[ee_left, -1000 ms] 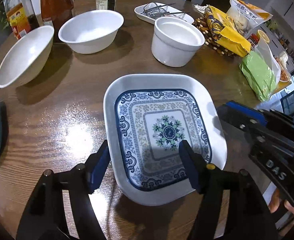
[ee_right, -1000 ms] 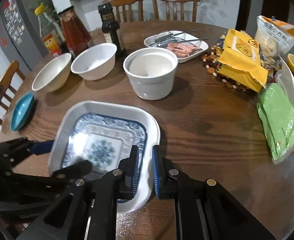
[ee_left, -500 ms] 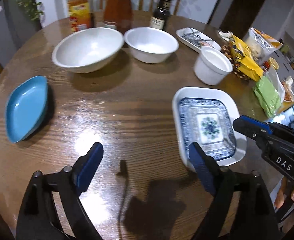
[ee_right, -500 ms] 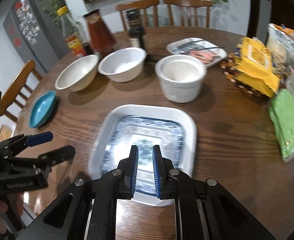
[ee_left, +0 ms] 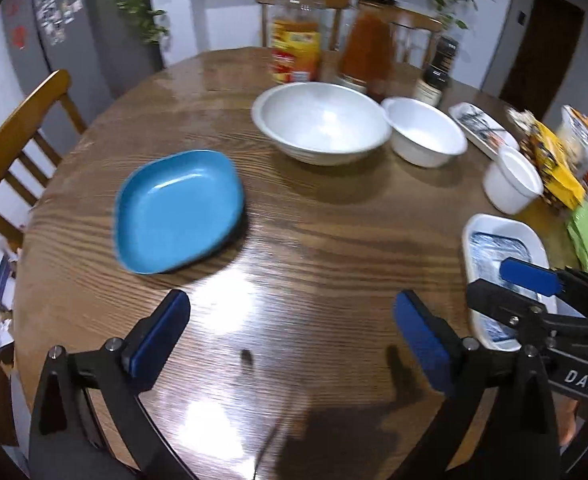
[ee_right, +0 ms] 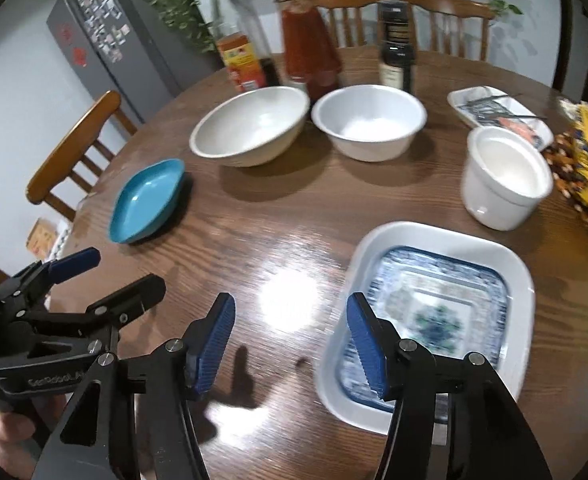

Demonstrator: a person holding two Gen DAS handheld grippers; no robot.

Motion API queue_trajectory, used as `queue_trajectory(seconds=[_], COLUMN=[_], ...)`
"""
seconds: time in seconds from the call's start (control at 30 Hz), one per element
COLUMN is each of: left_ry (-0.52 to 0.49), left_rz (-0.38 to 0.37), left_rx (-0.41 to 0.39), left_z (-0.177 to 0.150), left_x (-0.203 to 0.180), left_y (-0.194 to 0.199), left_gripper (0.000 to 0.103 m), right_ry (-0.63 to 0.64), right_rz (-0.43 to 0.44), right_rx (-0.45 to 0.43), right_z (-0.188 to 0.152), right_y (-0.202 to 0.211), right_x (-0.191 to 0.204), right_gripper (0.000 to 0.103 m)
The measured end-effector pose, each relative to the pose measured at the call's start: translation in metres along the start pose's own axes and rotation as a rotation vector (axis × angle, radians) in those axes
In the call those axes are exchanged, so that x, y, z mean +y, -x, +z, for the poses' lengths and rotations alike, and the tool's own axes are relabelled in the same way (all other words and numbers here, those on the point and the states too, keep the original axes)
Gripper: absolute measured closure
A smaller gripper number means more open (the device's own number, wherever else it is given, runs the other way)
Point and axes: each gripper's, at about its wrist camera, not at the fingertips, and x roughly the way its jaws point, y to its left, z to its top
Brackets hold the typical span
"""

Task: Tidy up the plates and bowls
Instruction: 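Move the right gripper to the blue oval dish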

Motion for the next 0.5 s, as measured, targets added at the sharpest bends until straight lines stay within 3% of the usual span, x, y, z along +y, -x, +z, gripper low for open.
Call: queue_trajectory(seconds=[0.2, 0.5], left_ry=[0.071, 0.209], left_rz=[0.095, 0.148], left_rx=[0.002, 0.061], left_z=[0.001, -0.002], left_x=[0.044, 0.12], left_y=[-0.004, -0.024], left_gripper=[0.001, 0.001], right_ry=[0.051, 0.153], right_rz=[0.011, 0.015], right_rx=[0.02, 0.06], right_z=[0.013, 0.034], right_y=[-0.016, -0.054], right_x=[0.035, 0.094], right_gripper=[0.044, 0.044])
